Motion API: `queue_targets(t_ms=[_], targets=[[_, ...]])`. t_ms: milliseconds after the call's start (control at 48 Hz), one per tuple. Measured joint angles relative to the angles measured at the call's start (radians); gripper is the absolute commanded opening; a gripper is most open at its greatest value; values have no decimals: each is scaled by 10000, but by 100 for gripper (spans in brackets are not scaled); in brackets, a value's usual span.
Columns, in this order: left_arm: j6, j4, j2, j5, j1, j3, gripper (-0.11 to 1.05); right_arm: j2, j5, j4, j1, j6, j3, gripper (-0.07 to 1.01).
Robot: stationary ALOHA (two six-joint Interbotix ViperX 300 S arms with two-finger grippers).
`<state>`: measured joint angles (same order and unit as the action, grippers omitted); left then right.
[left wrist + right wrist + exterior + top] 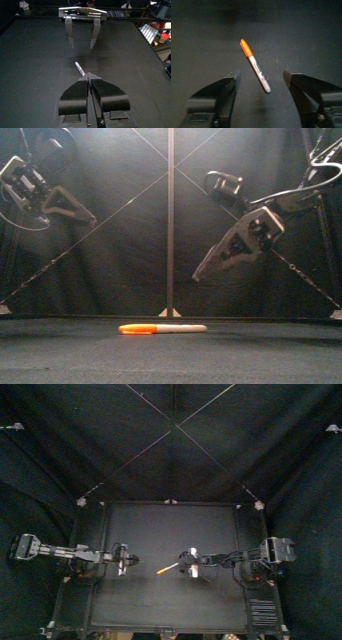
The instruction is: Uncap the pen
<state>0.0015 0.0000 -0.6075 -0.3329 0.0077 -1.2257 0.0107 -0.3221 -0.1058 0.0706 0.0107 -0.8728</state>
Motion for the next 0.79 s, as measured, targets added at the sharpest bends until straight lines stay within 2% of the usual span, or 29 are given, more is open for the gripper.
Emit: queue_targets(t_ms=[104, 250, 458, 479, 625, 792], targets=[[0, 0, 31, 0, 0, -61, 61, -644, 184, -307, 61, -61, 399, 100], [0, -15, 31, 0, 0, -77, 69, -1473, 491, -522, 153, -123, 936, 100], [0, -15, 31, 0, 0, -77, 70, -2286, 660, -552, 215, -123, 1319, 97], [0, -15, 31, 0, 0, -77, 70, -2362, 675, -522, 215, -215, 1335, 96], [15, -15, 46, 0, 0, -77, 70, -2454, 767, -476, 199, -169, 1411, 81], [-15, -15, 31, 0, 15, -77, 71, -2454, 936, -476, 153, -169, 1442, 59]])
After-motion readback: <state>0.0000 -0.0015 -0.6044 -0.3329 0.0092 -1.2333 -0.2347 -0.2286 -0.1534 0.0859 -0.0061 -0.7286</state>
